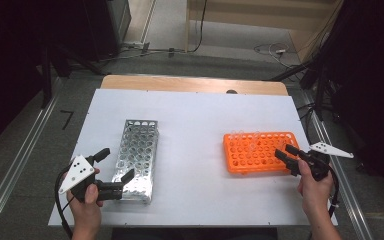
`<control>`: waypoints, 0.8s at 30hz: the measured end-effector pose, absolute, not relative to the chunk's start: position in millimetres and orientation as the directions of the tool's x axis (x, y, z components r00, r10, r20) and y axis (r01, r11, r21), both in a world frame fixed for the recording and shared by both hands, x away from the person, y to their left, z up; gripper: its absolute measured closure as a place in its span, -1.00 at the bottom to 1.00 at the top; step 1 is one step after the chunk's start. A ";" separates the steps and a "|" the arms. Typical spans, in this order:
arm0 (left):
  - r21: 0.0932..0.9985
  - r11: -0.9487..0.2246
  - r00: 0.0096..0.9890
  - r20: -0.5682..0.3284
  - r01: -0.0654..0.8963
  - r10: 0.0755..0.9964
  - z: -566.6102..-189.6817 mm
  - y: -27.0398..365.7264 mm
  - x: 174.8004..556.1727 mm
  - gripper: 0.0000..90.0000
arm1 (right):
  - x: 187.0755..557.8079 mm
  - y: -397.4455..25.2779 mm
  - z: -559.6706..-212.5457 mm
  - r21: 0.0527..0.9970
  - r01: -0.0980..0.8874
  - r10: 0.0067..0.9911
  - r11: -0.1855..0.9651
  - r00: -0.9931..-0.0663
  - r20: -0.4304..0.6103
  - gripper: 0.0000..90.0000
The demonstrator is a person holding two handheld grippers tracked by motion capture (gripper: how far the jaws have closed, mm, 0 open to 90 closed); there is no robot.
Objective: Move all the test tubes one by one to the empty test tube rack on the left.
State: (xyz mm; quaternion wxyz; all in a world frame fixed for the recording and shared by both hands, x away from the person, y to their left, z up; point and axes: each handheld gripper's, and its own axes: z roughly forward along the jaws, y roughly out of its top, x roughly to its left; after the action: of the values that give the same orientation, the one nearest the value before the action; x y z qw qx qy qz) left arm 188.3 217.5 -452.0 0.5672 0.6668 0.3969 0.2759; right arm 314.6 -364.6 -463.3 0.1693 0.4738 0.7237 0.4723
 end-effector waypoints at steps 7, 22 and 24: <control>0.975 -0.038 0.534 -0.087 0.219 0.841 -452.0 216.0 189.2 -1.00 | 330.0 -358.0 -469.0 0.815 0.562 0.843 0.141 -0.500 0.199 0.37; 0.974 -0.053 0.543 -0.078 0.222 0.836 -452.2 211.4 190.1 -1.00 | 320.3 -354.8 -475.4 0.834 0.519 0.858 0.188 -0.500 0.118 0.62; 0.973 -0.053 0.542 -0.079 0.224 0.836 -452.1 210.8 190.1 -1.00 | 320.1 -355.9 -475.5 0.838 0.516 0.856 0.177 -0.501 0.128 0.63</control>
State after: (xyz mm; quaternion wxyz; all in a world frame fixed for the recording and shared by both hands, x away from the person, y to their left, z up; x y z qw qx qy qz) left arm 190.1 210.8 -452.1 0.5643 0.6729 0.3938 0.2715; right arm 320.1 -355.9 -475.5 0.1907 0.4616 0.7432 0.4451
